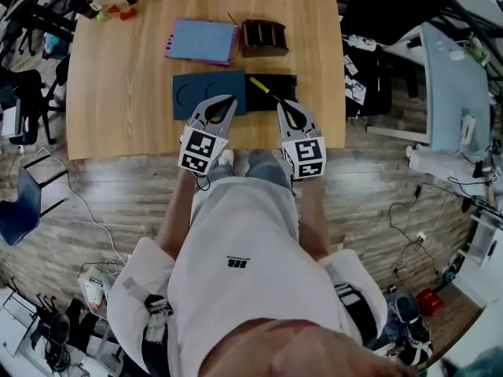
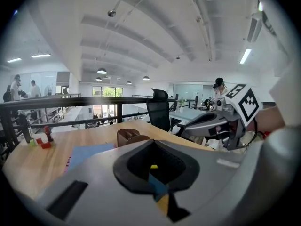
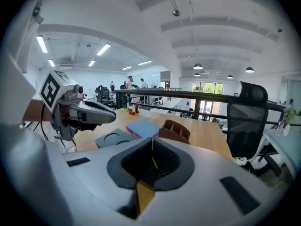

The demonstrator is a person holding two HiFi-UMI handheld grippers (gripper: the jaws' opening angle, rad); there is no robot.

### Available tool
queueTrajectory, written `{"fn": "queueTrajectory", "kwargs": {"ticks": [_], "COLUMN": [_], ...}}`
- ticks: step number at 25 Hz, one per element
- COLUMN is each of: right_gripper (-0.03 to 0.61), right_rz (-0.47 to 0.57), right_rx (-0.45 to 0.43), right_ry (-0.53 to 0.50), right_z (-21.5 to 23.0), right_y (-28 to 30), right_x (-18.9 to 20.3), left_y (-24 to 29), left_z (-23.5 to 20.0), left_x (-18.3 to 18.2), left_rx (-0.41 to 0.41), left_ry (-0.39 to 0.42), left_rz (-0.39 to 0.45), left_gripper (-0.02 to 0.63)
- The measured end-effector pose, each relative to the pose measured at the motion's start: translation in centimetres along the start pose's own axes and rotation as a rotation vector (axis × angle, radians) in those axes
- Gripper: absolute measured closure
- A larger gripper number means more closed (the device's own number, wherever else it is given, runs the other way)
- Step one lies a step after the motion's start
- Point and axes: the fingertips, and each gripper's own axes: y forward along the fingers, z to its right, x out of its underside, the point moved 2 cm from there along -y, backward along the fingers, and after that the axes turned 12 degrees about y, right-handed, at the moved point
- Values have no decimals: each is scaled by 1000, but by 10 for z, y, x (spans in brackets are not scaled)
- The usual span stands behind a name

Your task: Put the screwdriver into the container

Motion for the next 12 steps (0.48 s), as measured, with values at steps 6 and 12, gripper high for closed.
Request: {"fn": "queueTrajectory", "kwargs": {"ticks": [6, 12], "right_gripper": [581, 583], "right_rz": [64, 89], "right_rx": [24, 43], "right_ry": [62, 56], "right_z": [-1, -12], "right_y": [-29, -49], "right_x": [-6, -5], "left_y": [-16, -27], "left_z": [6, 13], "left_x": [-8, -12], "left_rx": [3, 1], "left_ry": [17, 11], "left_rz": [28, 58], "left_gripper": [607, 609]}}
